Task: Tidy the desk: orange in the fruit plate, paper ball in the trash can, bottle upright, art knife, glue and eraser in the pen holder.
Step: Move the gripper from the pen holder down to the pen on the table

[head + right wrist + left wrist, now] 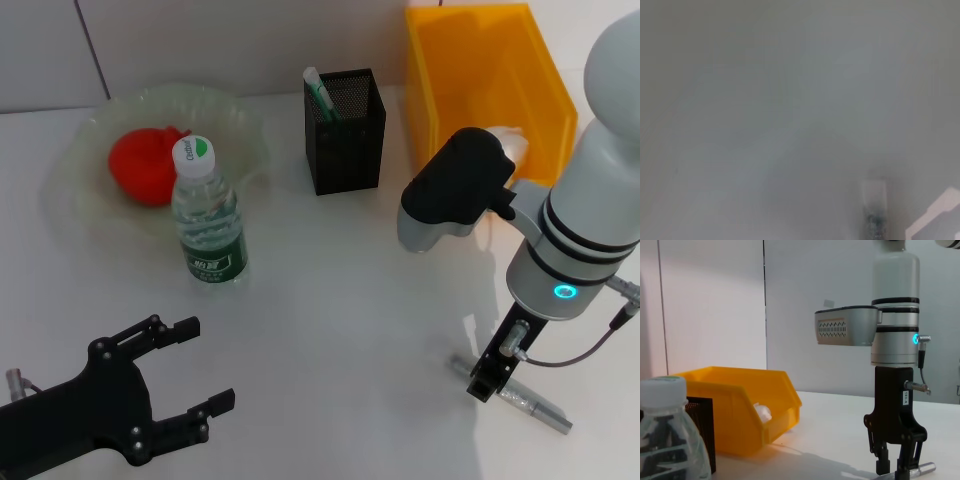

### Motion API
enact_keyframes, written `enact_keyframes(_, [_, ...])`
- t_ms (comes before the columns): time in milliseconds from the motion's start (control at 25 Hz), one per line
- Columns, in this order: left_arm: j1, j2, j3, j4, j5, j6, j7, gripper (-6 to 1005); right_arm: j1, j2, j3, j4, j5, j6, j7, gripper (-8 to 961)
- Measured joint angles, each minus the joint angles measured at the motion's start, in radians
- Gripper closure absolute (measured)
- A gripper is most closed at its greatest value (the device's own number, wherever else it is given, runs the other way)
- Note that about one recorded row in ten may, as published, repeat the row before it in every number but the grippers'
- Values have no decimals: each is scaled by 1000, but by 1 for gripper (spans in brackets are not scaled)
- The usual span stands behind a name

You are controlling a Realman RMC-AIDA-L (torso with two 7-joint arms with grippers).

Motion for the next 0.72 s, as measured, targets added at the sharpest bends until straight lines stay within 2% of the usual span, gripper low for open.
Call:
enact_keyframes(400, [0, -1, 0, -1, 0, 0, 0, 187, 0, 0, 7, 8, 4, 9, 0, 592])
enact_keyframes(720, [-2, 0, 0, 0, 0, 0, 0, 187, 2, -1, 9, 24, 5, 9, -1, 705])
